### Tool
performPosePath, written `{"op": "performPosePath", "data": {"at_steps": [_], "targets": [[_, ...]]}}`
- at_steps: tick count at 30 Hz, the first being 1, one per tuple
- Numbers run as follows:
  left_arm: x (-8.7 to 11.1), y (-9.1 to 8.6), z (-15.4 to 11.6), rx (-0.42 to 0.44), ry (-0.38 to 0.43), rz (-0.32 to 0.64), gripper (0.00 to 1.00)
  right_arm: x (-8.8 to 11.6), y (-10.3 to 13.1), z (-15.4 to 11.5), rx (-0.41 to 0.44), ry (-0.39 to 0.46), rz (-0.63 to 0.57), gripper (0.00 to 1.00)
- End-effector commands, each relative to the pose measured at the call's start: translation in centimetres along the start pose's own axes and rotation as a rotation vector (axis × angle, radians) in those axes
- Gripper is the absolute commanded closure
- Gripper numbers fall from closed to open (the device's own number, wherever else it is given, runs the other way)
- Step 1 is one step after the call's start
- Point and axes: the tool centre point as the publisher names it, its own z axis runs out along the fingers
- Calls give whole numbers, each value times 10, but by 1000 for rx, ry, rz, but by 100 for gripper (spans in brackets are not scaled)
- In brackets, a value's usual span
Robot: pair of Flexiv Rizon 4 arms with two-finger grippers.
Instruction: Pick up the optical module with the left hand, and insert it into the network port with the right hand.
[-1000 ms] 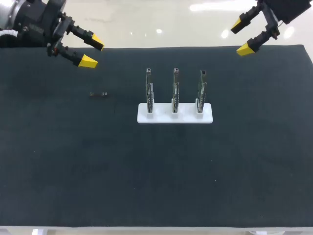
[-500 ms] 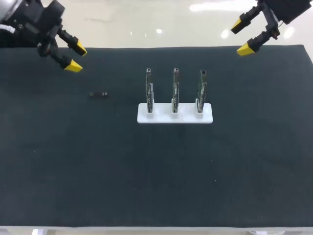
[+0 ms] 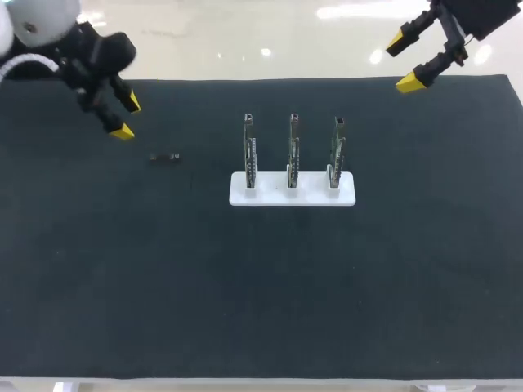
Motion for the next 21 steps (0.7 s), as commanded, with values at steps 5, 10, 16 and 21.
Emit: {"op": "performPosePath", "data": {"at_steps": [5,10,16,21], "targets": [[11,11,33,5,141,-7,0,0,-1,0,-2,-1,-1,0],[15,13,45,15,180,-3,0,0,-1,0,-2,-1,-1,0],[15,13,45,15,180,-3,0,0,-1,0,-2,-1,-1,0],[15,13,45,15,180,-3,0,0,-1,0,-2,-1,-1,0]]}}
